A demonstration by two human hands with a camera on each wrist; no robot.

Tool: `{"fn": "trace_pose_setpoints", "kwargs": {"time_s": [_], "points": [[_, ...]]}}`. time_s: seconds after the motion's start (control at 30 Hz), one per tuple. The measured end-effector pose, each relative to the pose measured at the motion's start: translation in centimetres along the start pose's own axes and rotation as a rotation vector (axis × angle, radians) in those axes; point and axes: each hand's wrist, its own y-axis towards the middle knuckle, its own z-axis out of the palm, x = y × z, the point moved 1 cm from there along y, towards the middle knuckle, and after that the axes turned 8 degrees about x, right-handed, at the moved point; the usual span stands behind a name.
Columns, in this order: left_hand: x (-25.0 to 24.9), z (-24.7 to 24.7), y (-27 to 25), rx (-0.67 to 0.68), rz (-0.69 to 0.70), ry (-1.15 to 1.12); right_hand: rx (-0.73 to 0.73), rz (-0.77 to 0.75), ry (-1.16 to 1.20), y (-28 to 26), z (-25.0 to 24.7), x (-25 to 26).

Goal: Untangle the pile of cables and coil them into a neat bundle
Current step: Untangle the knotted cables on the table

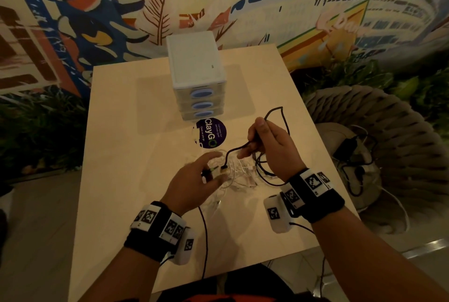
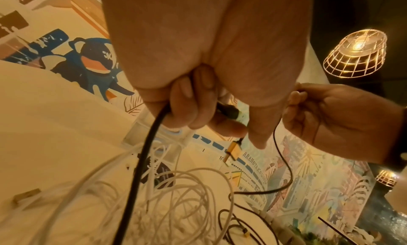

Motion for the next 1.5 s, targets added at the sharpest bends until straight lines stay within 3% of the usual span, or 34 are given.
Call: {"fn": "trace_pose_setpoints", "kwargs": {"time_s": [0.13,0.2,0.33,0.43,0.53,0.63,0.7,0.9,1.03,1.2,1.33,1.5], "points": [[-0.8,-0.1,0.2,0.049,0.055,0.028,0.054,0.005,-0.001,-0.4,-0.2,0.0],[-0.8,-0.2,0.2,0.030,0.091,-0.009,0.014,0.007,-0.092,-0.5,-0.9,-0.3],[-1.2,-0.8,-0.1,-0.059,0.138,-0.128,-0.097,0.164,-0.654,-0.5,-4.0,-2.5],[-1.8,-1.2,-0.5,-0.071,0.193,-0.145,0.007,0.279,-0.900,-1.1,-5.4,-4.2],[-2.6,-1.4,-0.8,-0.082,0.238,-0.197,-0.025,0.301,-0.808,-1.6,-6.3,-6.3],[-2.9,-1.4,-1.2,-0.155,0.245,-0.263,-0.277,0.321,-0.578,-1.6,-8.5,-9.1],[-3.0,-1.6,-1.5,-0.203,0.196,-0.330,-0.353,0.366,-0.586,-1.6,-10.3,-10.9],[-2.7,-2.0,-2.5,-0.234,0.144,-0.348,-0.273,0.704,-0.689,-0.6,-12.9,-14.9],[-2.2,-1.9,-2.8,-0.248,0.128,-0.343,-0.153,0.731,-0.804,1.0,-11.7,-15.9],[-1.8,-1.8,-3.3,-0.242,0.116,-0.305,-0.238,0.775,-0.771,2.3,-11.9,-16.8],[-1.7,-1.9,-3.5,-0.269,0.106,-0.284,-0.151,0.828,-0.825,3.0,-12.7,-16.7],[-2.0,-2.1,-3.6,-0.291,0.094,-0.288,-0.218,0.785,-0.647,2.6,-14.6,-16.6]]}}
